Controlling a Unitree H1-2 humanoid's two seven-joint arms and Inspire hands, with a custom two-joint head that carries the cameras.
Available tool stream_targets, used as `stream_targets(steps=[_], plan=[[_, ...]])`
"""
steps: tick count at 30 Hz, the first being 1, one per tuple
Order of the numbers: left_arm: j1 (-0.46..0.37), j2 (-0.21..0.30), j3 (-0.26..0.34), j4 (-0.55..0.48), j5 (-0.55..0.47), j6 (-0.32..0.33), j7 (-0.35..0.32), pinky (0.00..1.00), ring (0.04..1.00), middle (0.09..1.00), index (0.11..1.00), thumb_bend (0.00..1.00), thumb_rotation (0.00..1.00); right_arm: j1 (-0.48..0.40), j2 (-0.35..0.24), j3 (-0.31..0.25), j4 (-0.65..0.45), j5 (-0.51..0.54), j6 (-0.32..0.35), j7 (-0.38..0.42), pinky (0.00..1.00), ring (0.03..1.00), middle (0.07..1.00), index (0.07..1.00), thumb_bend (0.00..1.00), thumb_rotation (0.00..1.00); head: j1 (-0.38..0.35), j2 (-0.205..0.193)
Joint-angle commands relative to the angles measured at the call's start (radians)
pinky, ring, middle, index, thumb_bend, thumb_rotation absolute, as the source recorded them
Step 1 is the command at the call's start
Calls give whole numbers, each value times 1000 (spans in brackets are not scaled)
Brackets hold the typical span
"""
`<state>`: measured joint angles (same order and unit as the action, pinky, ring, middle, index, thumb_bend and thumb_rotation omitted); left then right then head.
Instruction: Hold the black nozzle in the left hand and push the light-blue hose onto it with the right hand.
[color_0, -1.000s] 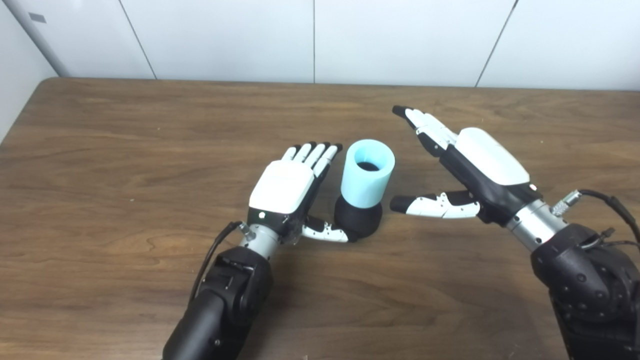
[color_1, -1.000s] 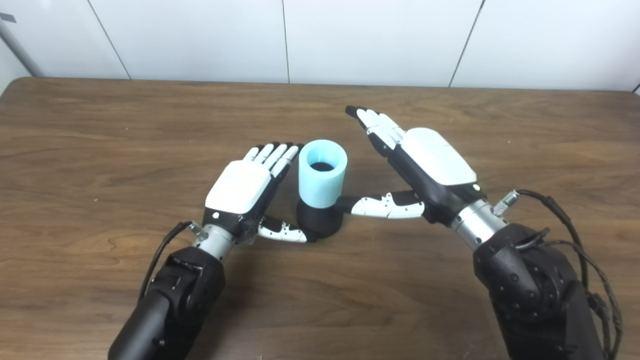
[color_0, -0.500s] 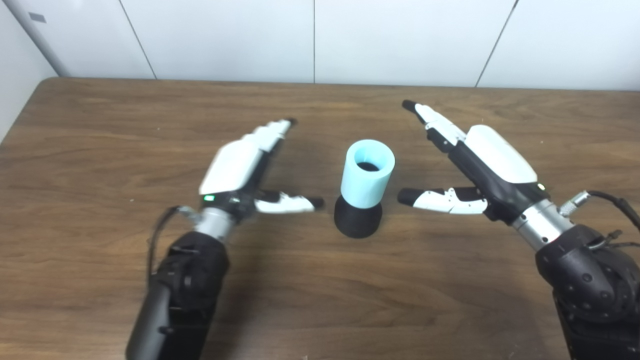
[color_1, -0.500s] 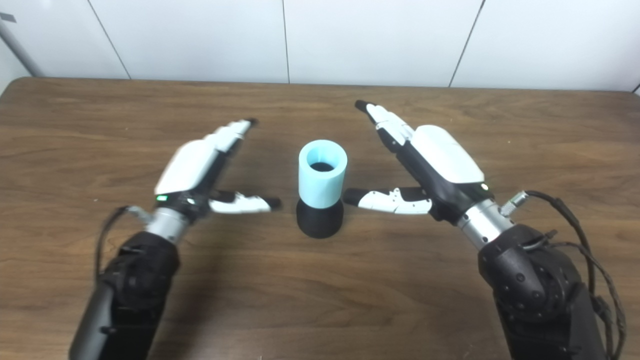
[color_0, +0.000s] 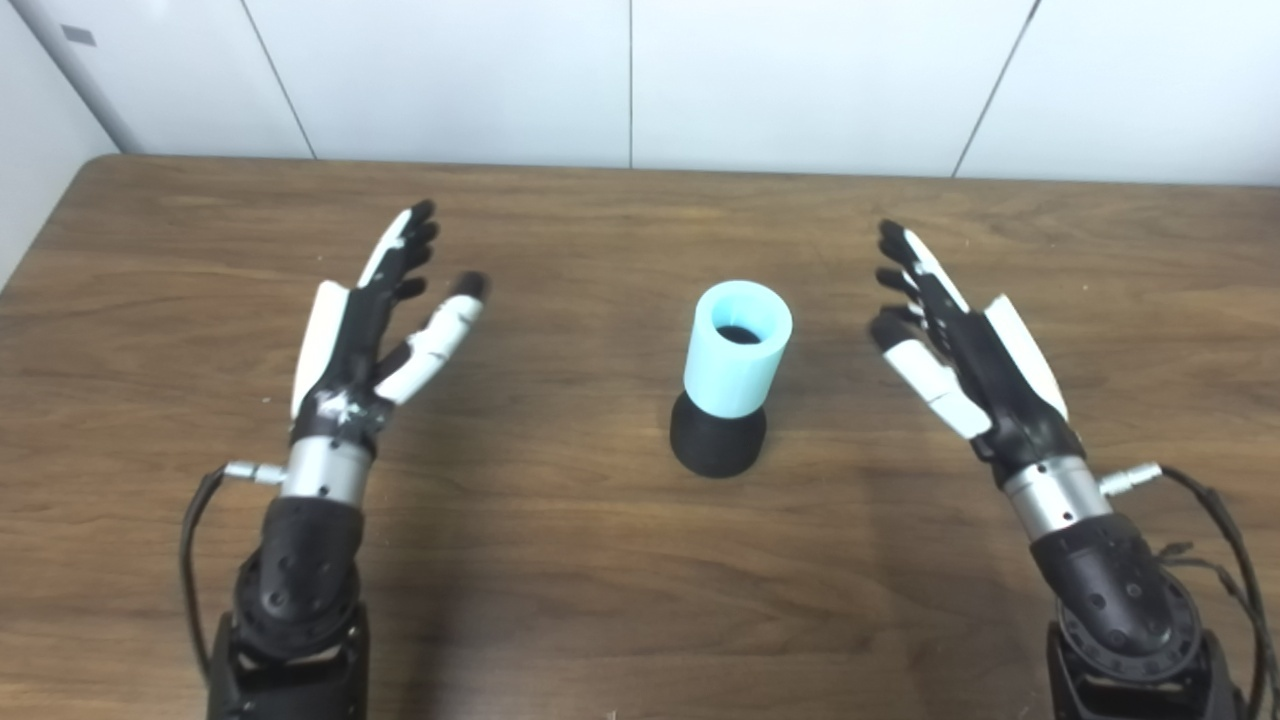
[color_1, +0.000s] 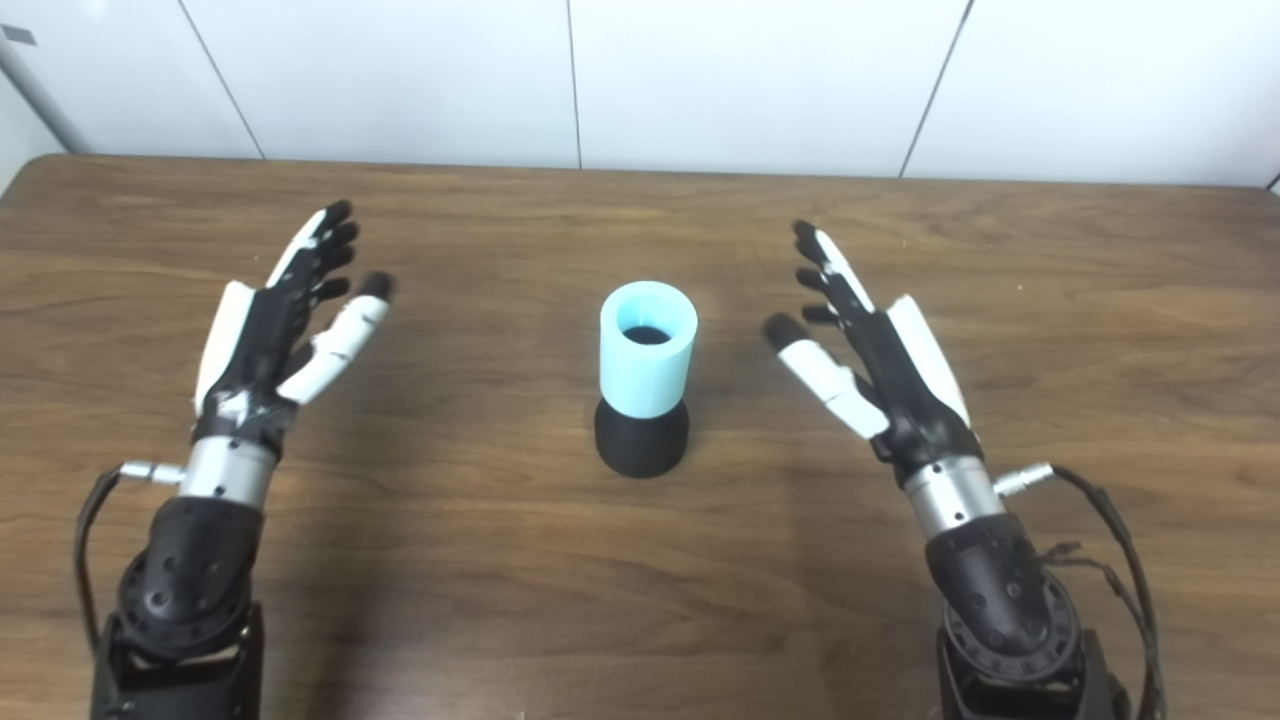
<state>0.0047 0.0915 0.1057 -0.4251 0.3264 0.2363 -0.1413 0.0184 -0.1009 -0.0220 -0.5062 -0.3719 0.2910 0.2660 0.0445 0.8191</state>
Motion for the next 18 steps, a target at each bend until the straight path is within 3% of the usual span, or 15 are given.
stream_targets(steps=[1, 3, 5, 8, 14, 18], plan=[[15, 6, 12, -5, -53, -58, 26, 905, 930, 947, 972, 453, 760, -1, 13, -14, -9, 65, -33, -36, 810, 924, 968, 980, 604, 1000, 2, 3], [36, 3, 23, -8, -94, -59, 34, 926, 939, 949, 972, 476, 770, 14, 24, -25, 4, 125, -65, -53, 824, 930, 968, 974, 633, 1000, 2, 3], [60, -1, 38, -16, -150, -65, 38, 988, 962, 955, 984, 590, 781, 35, 38, -42, 24, 209, -103, -65, 901, 959, 981, 968, 667, 1000, 1, 4], [98, 4, 61, -16, -238, -95, 35, 972, 961, 961, 990, 624, 803, 65, 50, -62, 58, 310, -156, -75, 940, 979, 992, 978, 658, 1000, 1, 6], [160, -1, 87, -22, -347, -123, 40, 953, 944, 964, 994, 606, 966, 113, 55, -74, 132, 398, -277, -108, 949, 982, 982, 971, 662, 1000, -5, 8], [191, -1, 84, 15, -323, -183, 61, 941, 942, 956, 987, 569, 997, 135, 51, -74, 174, 427, -327, -124, 955, 981, 984, 974, 662, 1000, -11, 8]])
